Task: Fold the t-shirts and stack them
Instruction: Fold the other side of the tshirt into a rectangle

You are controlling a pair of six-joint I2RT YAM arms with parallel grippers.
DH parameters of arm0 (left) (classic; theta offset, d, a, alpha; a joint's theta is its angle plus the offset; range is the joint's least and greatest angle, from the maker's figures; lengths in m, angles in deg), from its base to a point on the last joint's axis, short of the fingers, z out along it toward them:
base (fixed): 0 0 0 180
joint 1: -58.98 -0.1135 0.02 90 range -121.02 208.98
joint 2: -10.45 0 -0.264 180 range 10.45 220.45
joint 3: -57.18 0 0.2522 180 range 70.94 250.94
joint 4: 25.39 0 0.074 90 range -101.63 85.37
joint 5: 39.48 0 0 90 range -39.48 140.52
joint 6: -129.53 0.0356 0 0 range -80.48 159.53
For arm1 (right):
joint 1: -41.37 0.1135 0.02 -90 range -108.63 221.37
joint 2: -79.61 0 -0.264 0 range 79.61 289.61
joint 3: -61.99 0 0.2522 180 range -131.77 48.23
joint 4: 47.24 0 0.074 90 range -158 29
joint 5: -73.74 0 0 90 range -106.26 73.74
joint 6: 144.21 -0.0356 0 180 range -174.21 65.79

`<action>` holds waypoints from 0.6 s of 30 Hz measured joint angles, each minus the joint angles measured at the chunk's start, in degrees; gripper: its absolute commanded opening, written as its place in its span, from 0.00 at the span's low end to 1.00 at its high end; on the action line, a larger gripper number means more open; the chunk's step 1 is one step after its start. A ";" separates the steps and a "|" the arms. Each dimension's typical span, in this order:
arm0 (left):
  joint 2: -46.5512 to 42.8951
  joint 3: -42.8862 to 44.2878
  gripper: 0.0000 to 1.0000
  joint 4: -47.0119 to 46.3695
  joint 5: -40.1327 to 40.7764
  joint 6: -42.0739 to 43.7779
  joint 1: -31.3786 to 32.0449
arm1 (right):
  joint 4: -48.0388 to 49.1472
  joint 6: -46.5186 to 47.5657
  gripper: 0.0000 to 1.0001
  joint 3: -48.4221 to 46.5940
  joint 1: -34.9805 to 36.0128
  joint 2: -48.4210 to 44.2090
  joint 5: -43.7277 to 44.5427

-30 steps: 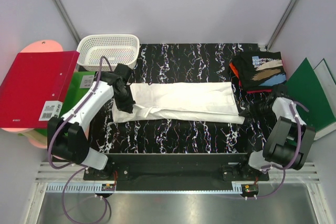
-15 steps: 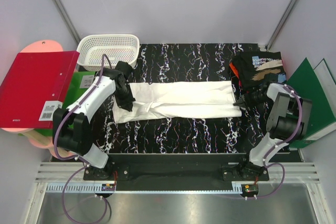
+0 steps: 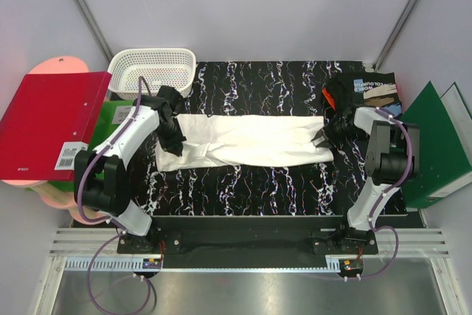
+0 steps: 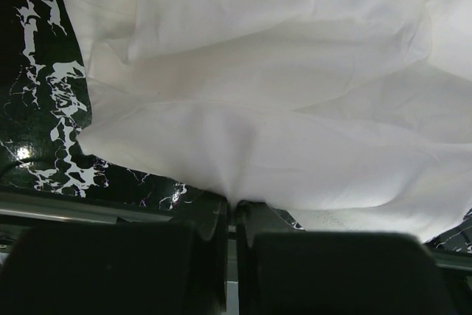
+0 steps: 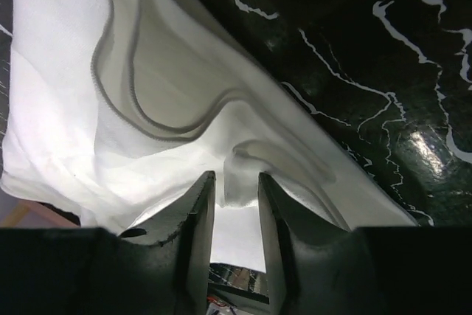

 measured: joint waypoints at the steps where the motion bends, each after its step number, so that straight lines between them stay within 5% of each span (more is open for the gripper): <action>1: 0.26 0.00 0.00 -0.11 0.00 0.00 -0.17 | -0.07 0.07 0.38 0.00 0.20 -0.22 0.66; 10: 7.61 3.80 0.00 -1.64 0.15 0.02 -2.10 | -1.14 2.67 0.39 0.04 0.79 -6.60 3.50; 12: 10.25 6.19 0.49 -1.79 0.28 0.11 -2.40 | -1.01 3.41 0.40 0.37 0.96 -7.87 3.56; 13: 11.72 7.67 0.98 -1.92 0.35 0.39 -2.51 | -0.94 3.76 0.40 0.83 1.11 -8.61 3.67; 18: 16.52 13.62 0.99 -3.85 0.39 1.44 -2.80 | -1.16 4.63 0.40 3.17 1.40 -10.47 3.72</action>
